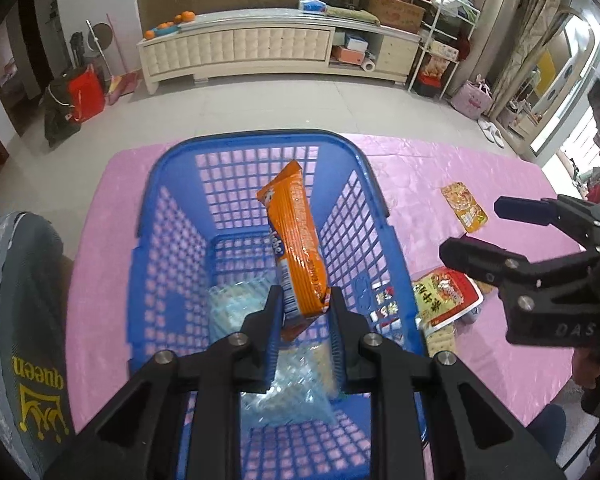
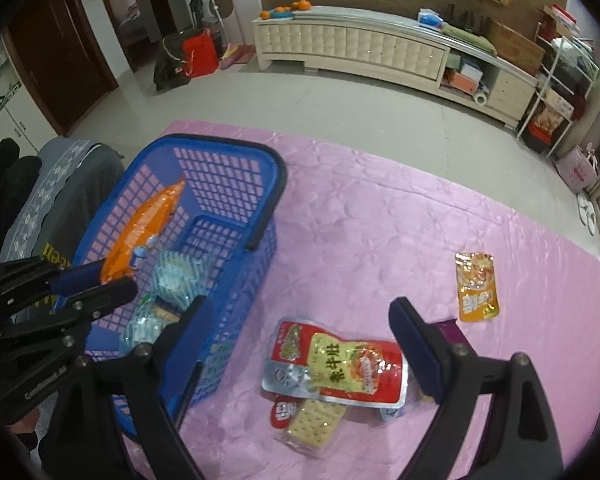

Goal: Organize snacks
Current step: 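Lower the orange stick snack into the basket and open the left tool, then withdraw both tools from the basket toward the remaining snacks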

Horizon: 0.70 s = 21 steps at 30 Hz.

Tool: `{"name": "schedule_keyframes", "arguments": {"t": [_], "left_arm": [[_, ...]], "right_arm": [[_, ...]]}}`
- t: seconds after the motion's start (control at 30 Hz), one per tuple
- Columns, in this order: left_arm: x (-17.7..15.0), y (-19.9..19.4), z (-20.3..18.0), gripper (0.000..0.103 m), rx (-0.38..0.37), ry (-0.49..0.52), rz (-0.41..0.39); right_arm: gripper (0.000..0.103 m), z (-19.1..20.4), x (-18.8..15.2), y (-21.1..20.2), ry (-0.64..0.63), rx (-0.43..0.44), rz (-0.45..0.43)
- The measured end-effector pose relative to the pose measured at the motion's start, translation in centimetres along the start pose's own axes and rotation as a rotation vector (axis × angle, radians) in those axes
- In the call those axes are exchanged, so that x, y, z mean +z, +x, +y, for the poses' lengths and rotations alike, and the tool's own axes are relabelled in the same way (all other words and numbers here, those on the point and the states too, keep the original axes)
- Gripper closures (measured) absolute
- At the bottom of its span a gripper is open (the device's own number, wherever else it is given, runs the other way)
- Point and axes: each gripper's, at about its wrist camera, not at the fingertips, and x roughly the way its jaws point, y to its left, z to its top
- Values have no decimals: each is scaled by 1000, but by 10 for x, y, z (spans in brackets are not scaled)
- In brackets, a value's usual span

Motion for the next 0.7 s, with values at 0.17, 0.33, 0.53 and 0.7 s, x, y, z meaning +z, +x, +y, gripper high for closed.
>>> {"name": "schedule_keyframes", "arguments": {"t": [0.17, 0.33, 0.53, 0.7], "left_arm": [[-1, 14, -12, 41, 13, 26, 39], [-12, 1, -20, 37, 18, 39, 30], [-15, -39, -28, 37, 30, 35, -27], [-21, -75, -37, 33, 37, 42, -76]], "right_arm": [[11, -13, -3, -5, 24, 1, -11], [11, -20, -9, -20, 37, -3, -21], [11, -18, -17, -49, 43, -5, -47], [11, -17, -29, -81, 46, -15, -73]]}}
